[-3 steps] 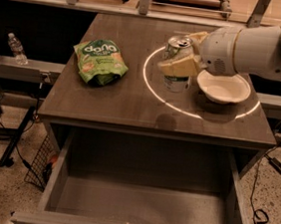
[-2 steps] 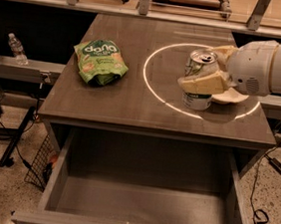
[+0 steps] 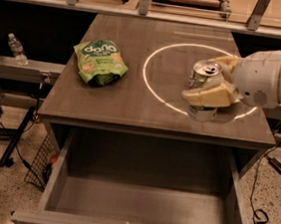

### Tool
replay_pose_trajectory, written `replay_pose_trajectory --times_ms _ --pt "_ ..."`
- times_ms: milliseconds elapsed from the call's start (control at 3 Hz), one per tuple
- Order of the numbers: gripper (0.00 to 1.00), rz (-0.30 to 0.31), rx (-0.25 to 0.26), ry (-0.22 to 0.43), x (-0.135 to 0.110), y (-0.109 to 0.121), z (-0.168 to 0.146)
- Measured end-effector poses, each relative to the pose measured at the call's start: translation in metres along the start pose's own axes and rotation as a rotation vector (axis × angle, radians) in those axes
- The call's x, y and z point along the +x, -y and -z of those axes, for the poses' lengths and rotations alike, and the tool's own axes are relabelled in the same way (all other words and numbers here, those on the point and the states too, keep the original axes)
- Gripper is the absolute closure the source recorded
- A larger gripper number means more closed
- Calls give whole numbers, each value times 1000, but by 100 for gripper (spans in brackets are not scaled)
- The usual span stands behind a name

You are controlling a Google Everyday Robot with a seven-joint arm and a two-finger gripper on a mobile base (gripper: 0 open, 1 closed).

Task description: Place 7up can into top drawer

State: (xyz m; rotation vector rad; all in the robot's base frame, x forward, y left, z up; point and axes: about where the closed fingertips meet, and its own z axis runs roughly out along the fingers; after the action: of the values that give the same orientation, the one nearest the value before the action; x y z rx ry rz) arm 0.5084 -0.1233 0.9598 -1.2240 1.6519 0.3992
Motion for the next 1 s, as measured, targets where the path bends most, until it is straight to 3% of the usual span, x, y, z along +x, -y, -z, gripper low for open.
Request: replay_pose_trajectory --times_ms 333,1000 --pt "100 12 -65 -21 32 -59 64" --pt "100 5 -72 -6 35 -61 64"
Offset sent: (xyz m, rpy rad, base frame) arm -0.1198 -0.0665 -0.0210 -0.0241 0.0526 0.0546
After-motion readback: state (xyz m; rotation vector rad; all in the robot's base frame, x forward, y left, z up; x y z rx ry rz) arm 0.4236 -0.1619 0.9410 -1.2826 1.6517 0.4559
